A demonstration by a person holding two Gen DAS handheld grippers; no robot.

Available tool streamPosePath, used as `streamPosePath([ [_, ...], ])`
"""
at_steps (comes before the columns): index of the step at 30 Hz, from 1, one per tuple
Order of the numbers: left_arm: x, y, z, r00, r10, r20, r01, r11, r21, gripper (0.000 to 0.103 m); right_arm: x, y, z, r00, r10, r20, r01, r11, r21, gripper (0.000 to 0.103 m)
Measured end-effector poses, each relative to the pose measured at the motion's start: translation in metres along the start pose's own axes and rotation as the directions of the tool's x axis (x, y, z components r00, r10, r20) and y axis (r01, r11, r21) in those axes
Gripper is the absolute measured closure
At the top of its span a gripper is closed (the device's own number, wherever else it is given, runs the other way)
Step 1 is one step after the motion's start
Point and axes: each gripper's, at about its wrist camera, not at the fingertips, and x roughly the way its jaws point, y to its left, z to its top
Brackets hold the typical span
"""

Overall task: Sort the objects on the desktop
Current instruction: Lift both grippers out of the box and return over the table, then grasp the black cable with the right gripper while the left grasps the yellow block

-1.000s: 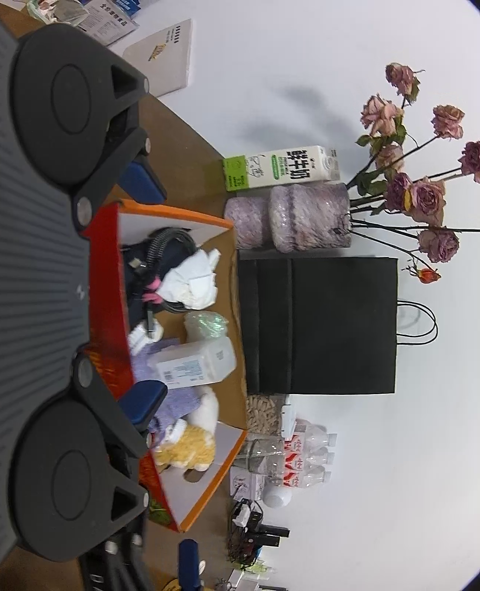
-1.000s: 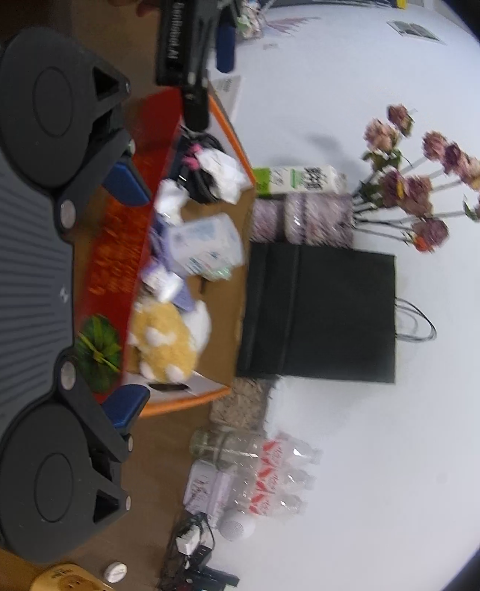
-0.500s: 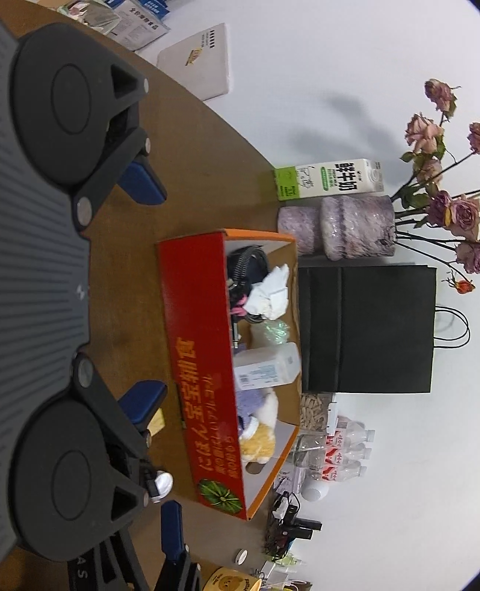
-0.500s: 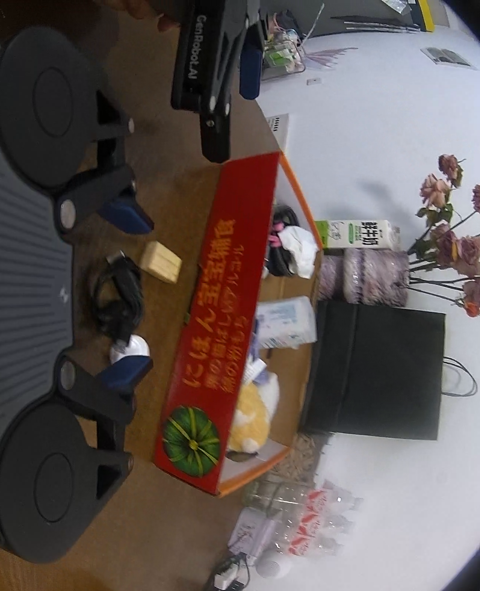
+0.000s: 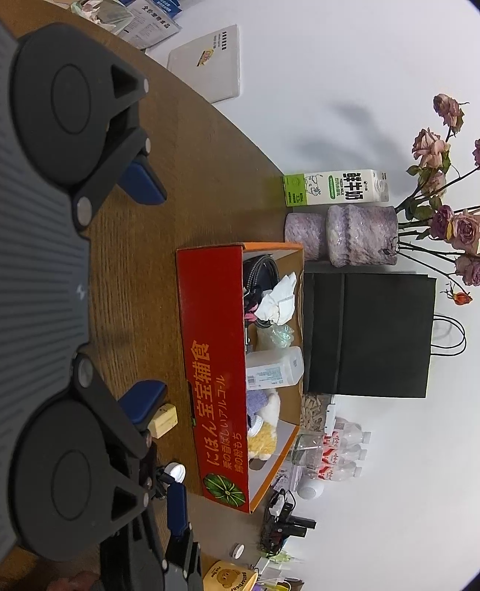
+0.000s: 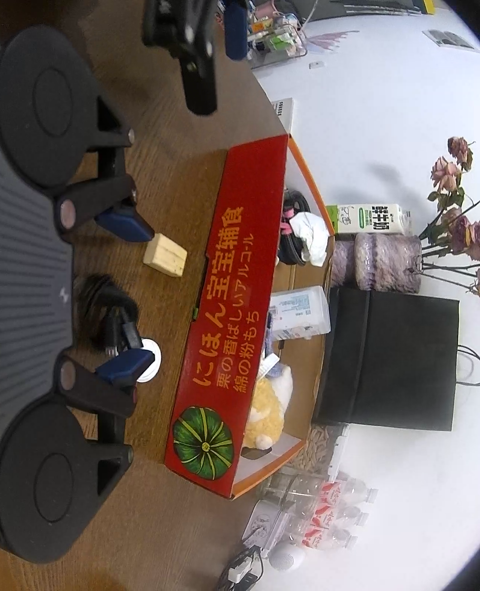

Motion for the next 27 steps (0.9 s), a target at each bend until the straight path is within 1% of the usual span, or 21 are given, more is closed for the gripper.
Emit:
streamPosePath([
  [3, -0.002, 0.001, -0.001, 1.000, 0.005, -0.002, -0.005, 1.000, -0.006, 0.000, 0.000, 0.001, -0.002, 1.000, -0.019, -0.005, 0.019, 1.000, -0.009, 0.040],
  [5, -0.003, 0.001, -0.002, 1.000, 0.006, -0.003, -0.006, 1.000, -0.007, 0.000, -0.004, 0.001, -0.004, 1.000, -0.026, 0.006, 0.026, 1.000, -0.001, 0.044],
  [11, -0.004, 0.001, -0.003, 1.000, 0.005, -0.004, -0.005, 1.000, -0.002, 0.000, -0.006, -0.003, -0.009, 0.998, -0.066, -0.004, 0.066, 0.998, 0.007, 0.044],
  [14, -0.004, 0.000, -0.004, 1.000, 0.005, -0.006, -0.005, 1.000, -0.002, 0.000, -0.004, -0.007, -0.011, 0.997, -0.070, -0.017, 0.070, 0.997, 0.030, 0.045],
  [15, -0.004, 0.000, -0.004, 1.000, 0.006, -0.006, -0.006, 1.000, -0.001, 0.000, -0.003, -0.008, -0.012, 0.997, -0.072, -0.019, 0.072, 0.997, 0.031, 0.047],
  [16, -0.004, -0.001, -0.004, 1.000, 0.006, -0.008, -0.006, 1.000, 0.000, 0.000, -0.004, -0.009, -0.013, 0.997, -0.071, -0.016, 0.071, 0.997, 0.033, 0.058],
  [17, -0.004, -0.002, -0.004, 1.000, 0.005, -0.010, -0.005, 1.000, 0.001, 0.000, -0.004, -0.010, -0.013, 0.998, -0.064, -0.014, 0.065, 0.997, 0.037, 0.066],
  [19, -0.004, -0.003, -0.005, 1.000, 0.004, -0.015, -0.004, 1.000, 0.004, 0.000, -0.004, -0.012, -0.014, 0.999, -0.053, -0.014, 0.053, 0.998, 0.045, 0.068],
  [20, -0.004, -0.005, -0.005, 1.000, 0.003, -0.018, -0.003, 1.000, 0.005, 0.000, -0.005, -0.012, -0.014, 0.999, -0.053, -0.011, 0.053, 0.998, 0.041, 0.071],
  [21, -0.003, -0.006, -0.005, 1.000, -0.001, -0.019, 0.001, 1.000, 0.007, 0.000, -0.006, -0.013, -0.014, 0.999, -0.054, -0.005, 0.055, 0.998, 0.040, 0.072],
  [27, 0.001, -0.022, 0.000, 0.999, -0.033, -0.030, 0.034, 0.999, 0.034, 0.000, -0.015, -0.019, -0.013, 0.999, -0.042, 0.035, 0.041, 0.999, 0.030, 0.075],
])
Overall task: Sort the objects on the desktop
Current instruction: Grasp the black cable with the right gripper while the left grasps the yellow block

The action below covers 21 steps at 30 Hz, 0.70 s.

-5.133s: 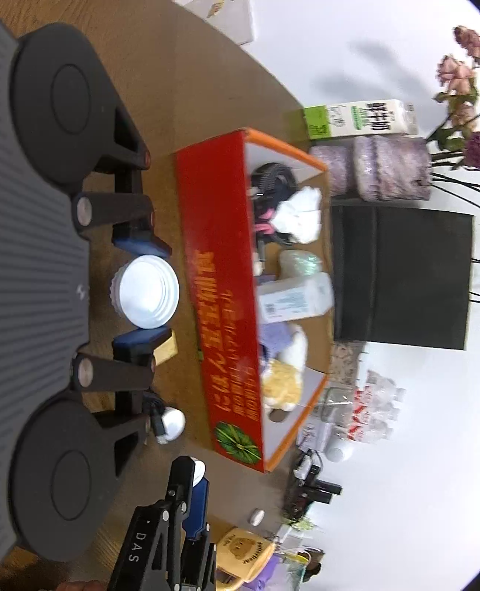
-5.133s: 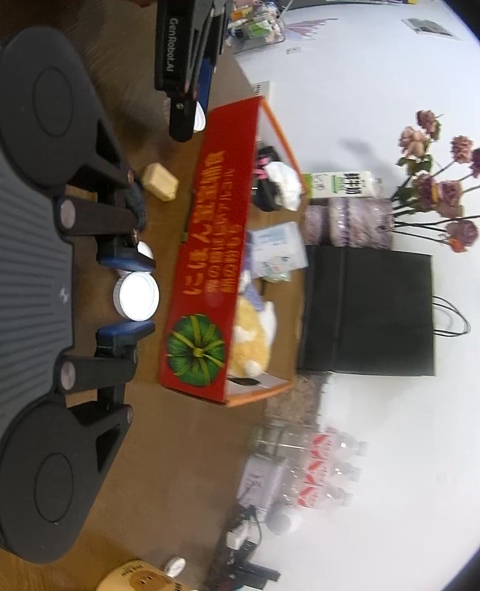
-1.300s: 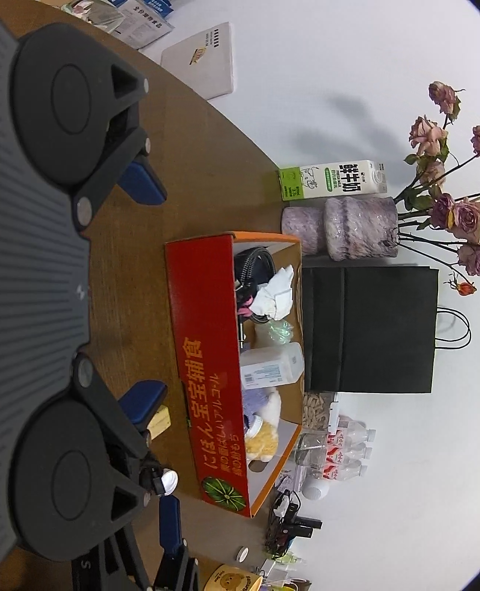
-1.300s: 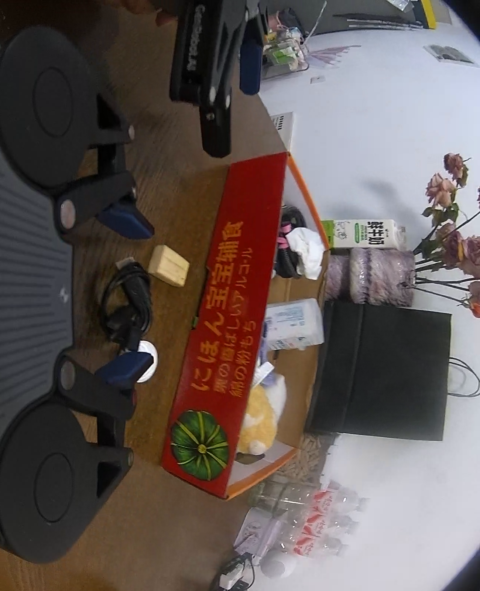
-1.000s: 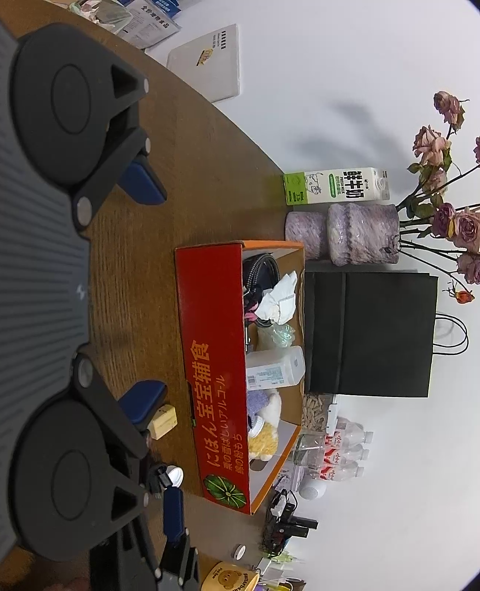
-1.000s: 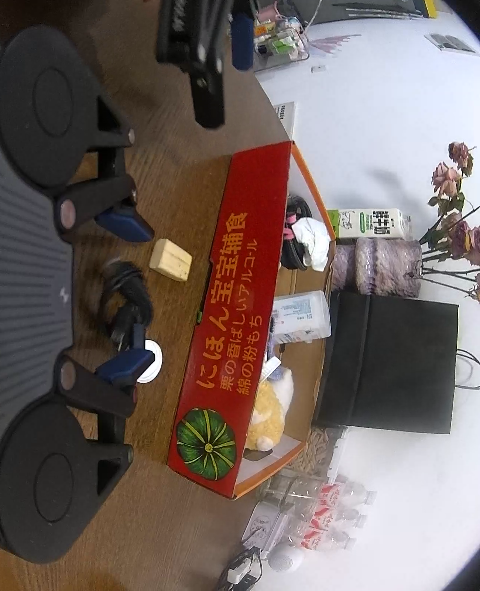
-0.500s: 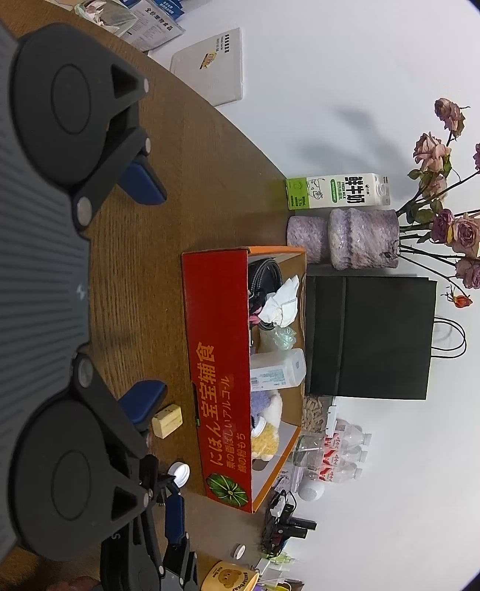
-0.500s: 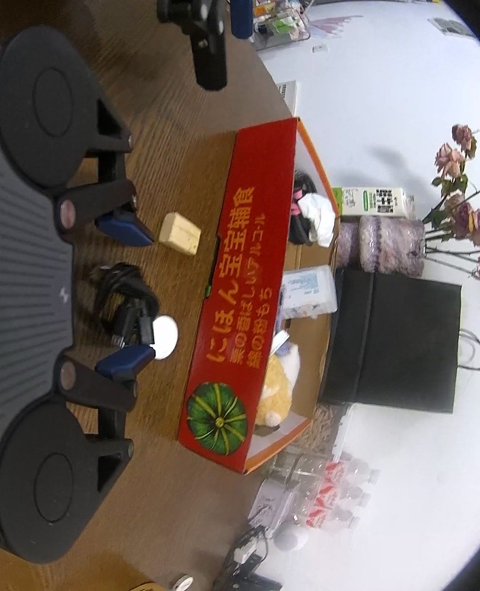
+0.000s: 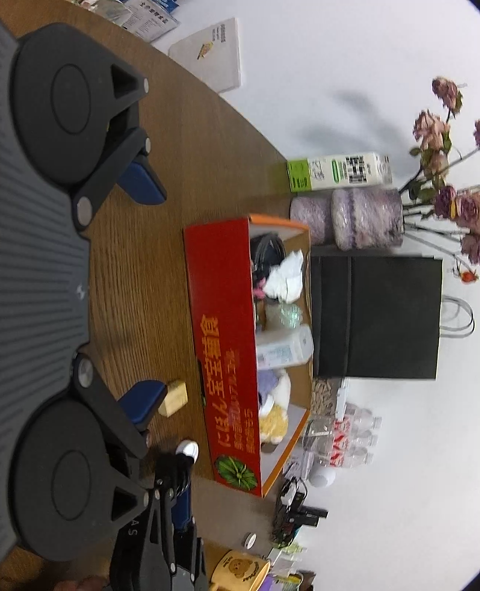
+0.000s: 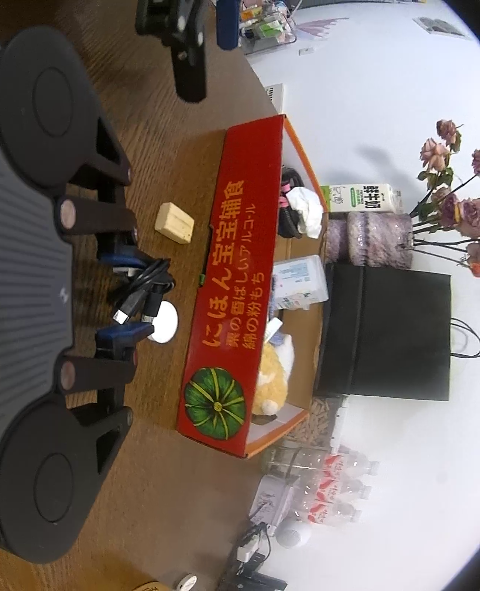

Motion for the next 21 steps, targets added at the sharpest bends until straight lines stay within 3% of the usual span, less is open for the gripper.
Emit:
streamPosePath([
  [11, 0.039, -0.052, 0.019, 0.996, -0.063, -0.069, 0.067, 0.996, 0.061, 0.000, -0.010, -0.037, 0.013, 0.997, -0.030, 0.078, 0.030, 1.000, 0.011, 0.075],
  [15, 0.058, -0.067, 0.024, 0.995, -0.048, -0.092, 0.053, 0.997, 0.051, 0.000, -0.009, -0.052, 0.018, 0.995, -0.037, 0.096, 0.036, 0.999, 0.018, 0.075],
  [19, 0.075, -0.077, 0.025, 0.991, -0.036, -0.125, 0.039, 0.999, 0.021, 0.009, -0.006, -0.061, 0.017, 0.994, -0.028, 0.104, 0.022, 0.999, 0.050, 0.075],
  [21, 0.082, -0.078, 0.025, 0.989, -0.035, -0.146, 0.036, 0.999, 0.005, 0.018, -0.005, -0.062, 0.015, 0.994, -0.020, 0.105, 0.014, 0.998, 0.055, 0.075],
])
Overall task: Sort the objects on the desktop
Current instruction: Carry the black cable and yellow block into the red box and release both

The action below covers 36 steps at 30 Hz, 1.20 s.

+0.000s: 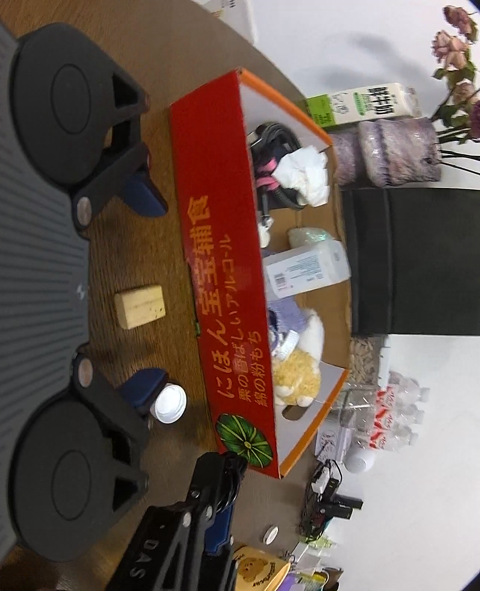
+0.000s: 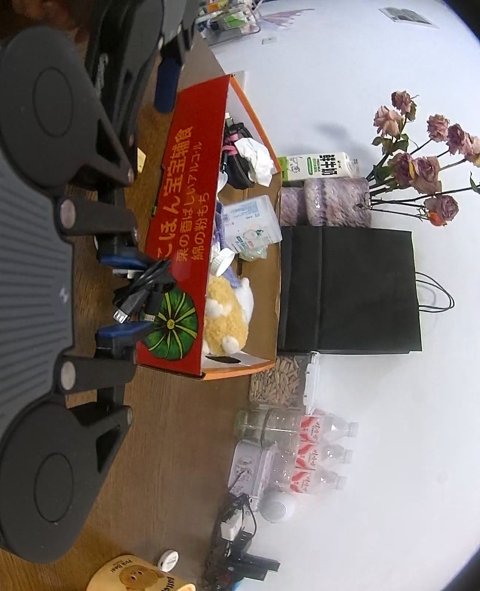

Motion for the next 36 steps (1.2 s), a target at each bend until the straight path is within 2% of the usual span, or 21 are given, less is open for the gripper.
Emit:
streamPosePath([
  [1, 0.003, 0.000, 0.000, 1.000, -0.004, -0.009, 0.004, 1.000, -0.005, 0.021, 0.000, -0.001, 0.000, 1.000, 0.006, 0.001, -0.006, 1.000, 0.004, 0.075],
  [2, 0.005, 0.000, -0.001, 1.000, -0.008, -0.016, 0.008, 1.000, -0.010, 0.030, 0.000, 0.000, -0.001, 1.000, 0.010, 0.001, -0.010, 1.000, 0.007, 0.075],
  [3, 0.007, -0.001, -0.001, 1.000, -0.011, -0.022, 0.010, 1.000, -0.015, 0.044, 0.000, 0.000, -0.002, 1.000, 0.013, 0.003, -0.013, 1.000, 0.010, 0.075],
  [5, 0.009, -0.002, -0.001, 1.000, -0.009, -0.026, 0.009, 1.000, -0.020, 0.063, -0.001, -0.001, -0.002, 1.000, 0.020, 0.003, -0.020, 1.000, 0.015, 0.075],
  [6, 0.009, -0.002, -0.001, 0.999, -0.013, -0.029, 0.012, 1.000, -0.020, 0.079, -0.001, -0.001, -0.002, 1.000, 0.021, 0.003, -0.021, 1.000, 0.017, 0.075],
  [7, 0.008, -0.002, -0.001, 0.999, -0.022, -0.029, 0.021, 0.999, -0.025, 0.081, -0.001, -0.001, -0.002, 1.000, 0.021, 0.003, -0.021, 1.000, 0.019, 0.075],
  [13, 0.001, -0.006, -0.002, 0.999, -0.045, -0.019, 0.045, 0.999, -0.015, 0.081, -0.004, 0.003, -0.004, 1.000, 0.021, 0.008, -0.021, 1.000, 0.020, 0.075],
  [18, -0.021, -0.005, 0.006, 0.997, -0.044, 0.061, 0.044, 0.999, 0.000, 0.082, -0.010, 0.006, 0.003, 0.999, 0.016, 0.037, -0.016, 1.000, 0.010, 0.075],
  [26, -0.049, 0.009, 0.042, 0.979, -0.019, 0.201, 0.020, 1.000, -0.001, 0.082, -0.019, 0.012, 0.034, 0.994, 0.008, 0.109, -0.007, 1.000, -0.012, 0.075],
  [36, -0.041, 0.024, 0.073, 0.966, 0.000, 0.260, 0.009, 0.999, -0.032, 0.082, 0.004, 0.028, 0.082, 0.985, 0.017, 0.174, -0.011, 0.999, -0.036, 0.075],
])
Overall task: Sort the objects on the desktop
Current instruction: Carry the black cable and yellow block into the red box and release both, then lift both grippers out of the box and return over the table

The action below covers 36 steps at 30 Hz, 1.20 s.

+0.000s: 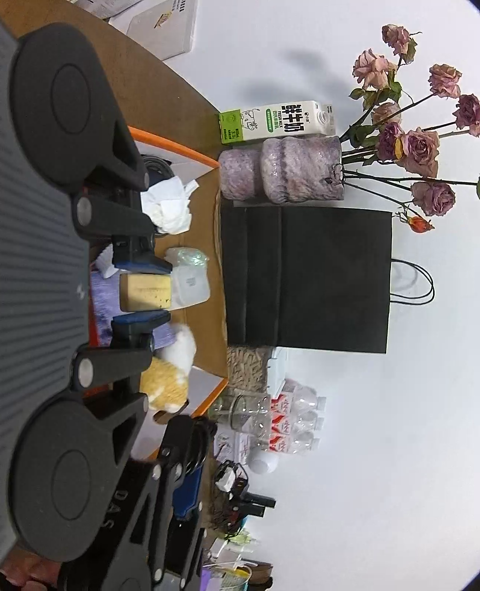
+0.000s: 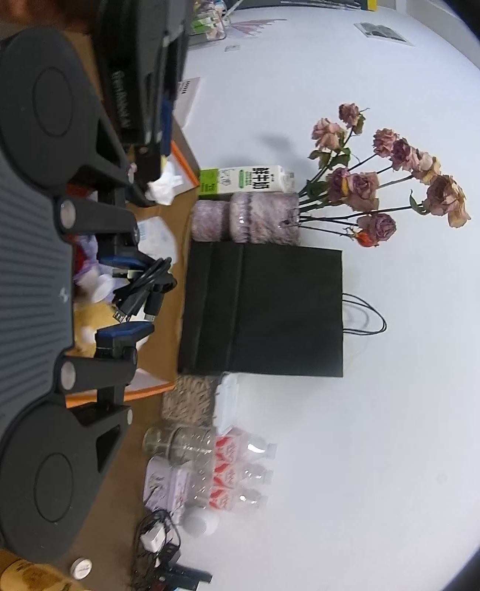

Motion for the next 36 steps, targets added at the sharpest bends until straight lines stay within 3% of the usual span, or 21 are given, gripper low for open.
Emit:
streamPosePath([
  [9, 0.038, 0.018, 0.002, 1.000, 0.020, -0.014, -0.020, 0.999, -0.031, 0.081, 0.050, 0.004, 0.004, 1.000, 0.015, -0.023, -0.014, 0.999, 0.038, 0.075],
  [16, 0.068, 0.030, -0.003, 0.997, 0.038, -0.061, -0.040, 0.999, -0.016, 0.081, 0.087, -0.007, -0.006, 0.996, 0.025, -0.089, -0.021, 0.999, 0.045, 0.075],
  [28, 0.075, 0.027, -0.007, 0.998, 0.045, -0.051, -0.044, 0.999, 0.024, 0.080, 0.098, -0.008, -0.019, 0.990, 0.036, -0.139, -0.032, 0.999, 0.031, 0.073],
  [29, 0.075, 0.027, -0.007, 0.997, 0.048, -0.052, -0.047, 0.999, 0.027, 0.077, 0.098, -0.008, -0.019, 0.989, 0.037, -0.143, -0.032, 0.999, 0.035, 0.070],
  [30, 0.073, 0.028, -0.006, 0.998, 0.046, -0.052, -0.045, 0.999, 0.025, 0.065, 0.097, -0.010, -0.020, 0.989, 0.039, -0.146, -0.034, 0.999, 0.040, 0.066],
  [32, 0.069, 0.028, -0.005, 0.998, 0.052, -0.038, -0.051, 0.998, 0.022, 0.045, 0.095, -0.011, -0.019, 0.989, 0.036, -0.144, -0.029, 0.999, 0.046, 0.031],
  [34, 0.062, 0.028, -0.003, 0.996, 0.093, -0.010, -0.092, 0.995, 0.031, 0.034, 0.090, -0.014, -0.017, 0.992, 0.004, -0.123, 0.002, 0.999, 0.049, 0.015],
  [36, 0.059, 0.030, -0.001, 0.991, 0.135, 0.013, -0.135, 0.990, 0.026, 0.008, 0.085, -0.018, -0.014, 0.995, -0.015, -0.101, 0.021, 0.998, 0.054, 0.007],
])
